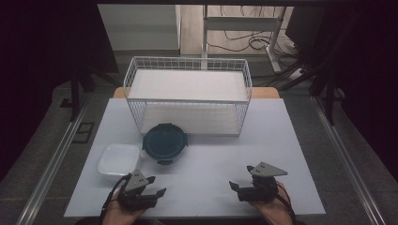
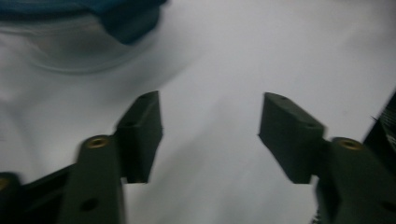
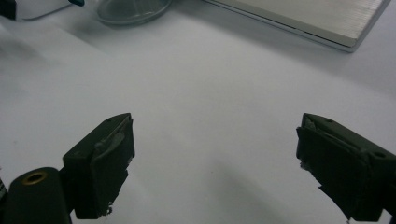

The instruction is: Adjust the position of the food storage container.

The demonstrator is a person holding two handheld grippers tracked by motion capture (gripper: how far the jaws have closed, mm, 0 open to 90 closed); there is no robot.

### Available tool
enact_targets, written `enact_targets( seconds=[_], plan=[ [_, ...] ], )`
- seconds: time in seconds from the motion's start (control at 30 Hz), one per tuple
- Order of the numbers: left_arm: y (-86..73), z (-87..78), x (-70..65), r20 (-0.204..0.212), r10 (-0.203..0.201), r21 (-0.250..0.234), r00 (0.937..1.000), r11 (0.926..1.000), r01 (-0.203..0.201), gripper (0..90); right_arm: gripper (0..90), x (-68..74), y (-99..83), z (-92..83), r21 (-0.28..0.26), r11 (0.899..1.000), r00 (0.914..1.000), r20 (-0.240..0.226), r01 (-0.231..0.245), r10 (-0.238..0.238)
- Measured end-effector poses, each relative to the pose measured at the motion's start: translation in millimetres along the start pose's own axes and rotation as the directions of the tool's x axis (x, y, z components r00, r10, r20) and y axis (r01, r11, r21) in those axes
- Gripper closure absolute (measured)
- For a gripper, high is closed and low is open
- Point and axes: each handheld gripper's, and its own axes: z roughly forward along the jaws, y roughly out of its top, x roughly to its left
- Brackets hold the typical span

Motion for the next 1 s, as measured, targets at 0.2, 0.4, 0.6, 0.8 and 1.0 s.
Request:
enact_targets(
  seconds=[0.2, 0.4, 0.6, 0.8, 1.0],
  plan=[
    [10.4, -7.3, 20.1, -0.099, -0.072, -0.058, 0.9925, 0.9961, 0.067, 89.9, 15.6, -0.7, 0.3, -0.6, -0.012, 1.000, 0.9989, 0.043, 0.021, -0.021],
    [6.8, -2.5, 41.7, -0.164, -0.137, 0.003, 0.9769, 0.9902, 0.140, 90.0, 17.6, -1.8, 1.5, -3.6, -0.036, 0.999, 0.9983, 0.056, 0.019, -0.017],
    [1.9, -8.3, 65.8, -0.204, -0.192, -0.010, 0.9598, 0.9808, 0.195, 90.0, 19.7, -1.7, 2.2, -4.7, -0.045, 0.999, 0.9979, 0.061, 0.024, -0.022],
    [-1.5, -10.9, 89.0, -0.246, -0.217, -0.019, 0.9447, 0.9755, 0.219, 90.0, 20.2, -2.1, 1.8, -2.1, -0.031, 0.999, 0.9985, 0.053, 0.019, -0.018],
    [-3.4, -11.4, 102.4, -0.246, -0.229, -0.026, 0.9418, 0.9729, 0.230, 90.0, 22.7, -4.1, 1.5, -0.8, -0.016, 1.000, 0.9980, 0.059, 0.022, -0.021]
  ],
)
